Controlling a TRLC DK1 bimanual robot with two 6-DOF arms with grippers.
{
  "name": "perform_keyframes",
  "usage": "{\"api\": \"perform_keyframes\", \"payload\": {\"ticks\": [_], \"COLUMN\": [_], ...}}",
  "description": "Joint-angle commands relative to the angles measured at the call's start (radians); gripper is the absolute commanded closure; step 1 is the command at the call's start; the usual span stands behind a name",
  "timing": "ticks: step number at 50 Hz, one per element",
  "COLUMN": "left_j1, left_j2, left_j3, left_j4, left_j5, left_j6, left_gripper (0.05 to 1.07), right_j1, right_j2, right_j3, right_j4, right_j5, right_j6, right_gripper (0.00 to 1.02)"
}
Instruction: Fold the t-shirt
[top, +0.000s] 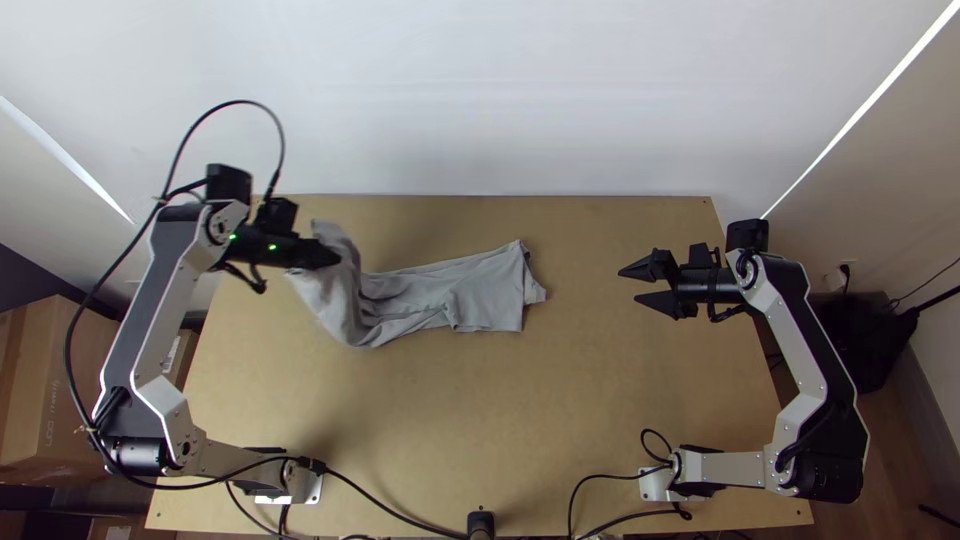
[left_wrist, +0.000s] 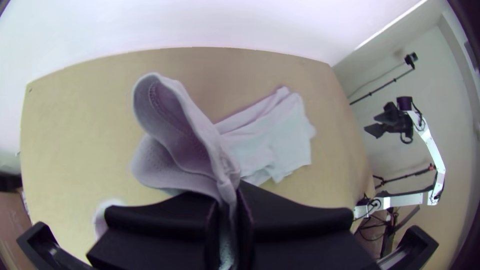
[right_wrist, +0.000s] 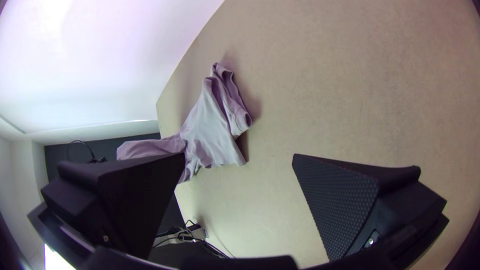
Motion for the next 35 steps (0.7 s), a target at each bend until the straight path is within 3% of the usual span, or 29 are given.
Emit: {"api": "perform_keyframes", "payload": {"ticks": [1, 18, 35], "left_j1": [-0.11, -0.377, -0.525], "left_j2": [0.076, 0.36, 0.598], "left_j3": [0.082, 0.252, 0.442], "left_j4": [0.017, 0.108, 0.146], "left_j5": [-0.027, -0.169, -0.245], "left_j6": [-0.111, -0.26, -0.357], "left_gripper": [1.04, 1.04, 1.05], "right_j1": [-0.008, -0.02, 0.007], "right_j2": [-0.033, -0.056, -0.056], "right_j3": [-0.029, -0.059, -0.094], "right_j4": [0.0, 0.0, 0.027], "right_j5": [0.002, 0.015, 0.059], "right_j6": [-0.001, -0.007, -0.007], "right_gripper": [0.03, 0.03, 0.03]}}
